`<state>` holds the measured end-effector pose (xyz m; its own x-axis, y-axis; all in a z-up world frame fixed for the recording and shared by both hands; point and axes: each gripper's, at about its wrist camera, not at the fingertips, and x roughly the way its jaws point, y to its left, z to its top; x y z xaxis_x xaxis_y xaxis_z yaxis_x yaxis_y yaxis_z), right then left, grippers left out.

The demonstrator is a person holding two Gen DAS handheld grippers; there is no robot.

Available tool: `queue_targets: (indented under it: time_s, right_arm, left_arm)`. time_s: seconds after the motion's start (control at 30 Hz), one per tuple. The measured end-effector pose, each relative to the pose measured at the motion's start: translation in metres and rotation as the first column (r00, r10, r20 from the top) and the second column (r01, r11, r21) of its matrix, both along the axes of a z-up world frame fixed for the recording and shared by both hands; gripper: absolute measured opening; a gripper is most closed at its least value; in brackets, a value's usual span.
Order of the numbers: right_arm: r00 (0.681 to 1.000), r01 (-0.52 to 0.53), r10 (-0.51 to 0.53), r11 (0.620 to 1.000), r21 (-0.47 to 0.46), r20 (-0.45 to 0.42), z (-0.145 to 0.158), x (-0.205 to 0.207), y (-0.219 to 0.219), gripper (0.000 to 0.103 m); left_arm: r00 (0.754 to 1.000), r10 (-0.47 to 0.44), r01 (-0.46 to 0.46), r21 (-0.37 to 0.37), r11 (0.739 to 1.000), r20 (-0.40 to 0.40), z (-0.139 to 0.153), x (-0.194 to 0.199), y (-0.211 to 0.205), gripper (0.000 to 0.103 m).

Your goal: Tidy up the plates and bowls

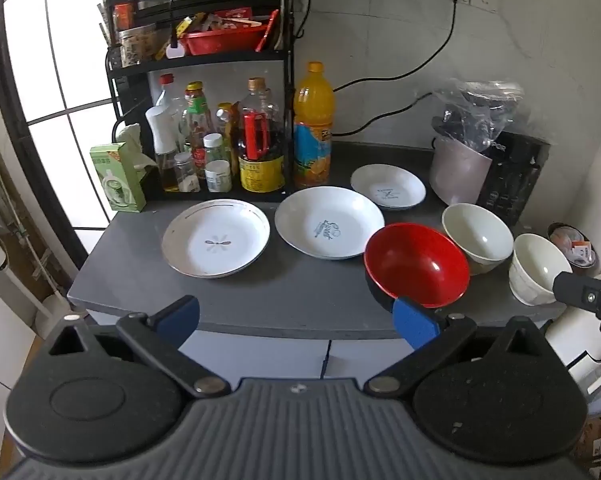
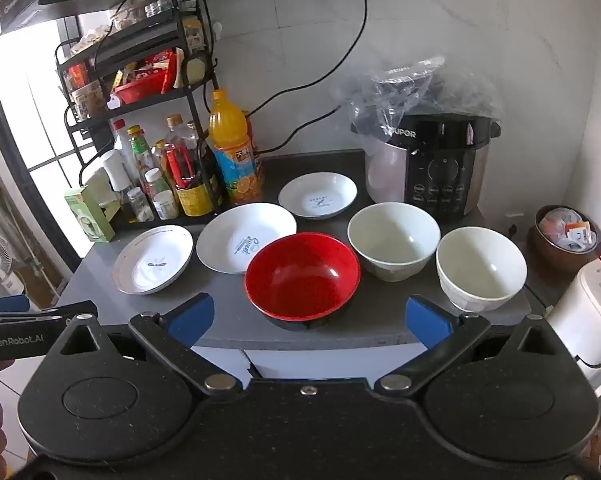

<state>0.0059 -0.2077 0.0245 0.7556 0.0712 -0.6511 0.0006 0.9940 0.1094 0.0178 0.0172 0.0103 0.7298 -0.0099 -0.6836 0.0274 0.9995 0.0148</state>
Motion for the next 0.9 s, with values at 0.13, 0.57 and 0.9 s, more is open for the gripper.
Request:
queue_targets:
  time_s: [0.13, 0.57, 0.9]
  right_arm:
    - [1.0, -0.016, 0.016, 1.0, -0.005, 0.003, 0.001, 0.002, 0.003, 0.103]
    - [0.999, -0.054, 0.054, 0.998, -0.033, 0.004, -0.003, 0.002, 0.011, 0.103]
    - [0.999, -0.037, 0.036, 0.998, -0.047, -0.024, 0.0, 0.004, 0.01, 0.103]
  left_arm:
    - [1.0, 0.002, -0.002, 0.001, 1.0, 0.003, 0.001, -0.002, 0.002, 0.102]
    - [1.0, 0.018, -0.018, 0.0, 1.0, 0.002, -0.001, -0.008, 0.008, 0.102]
    - [1.0, 0.02, -0.02, -0.008, 1.0, -0.005, -0.003, -0.012, 0.008, 0.102]
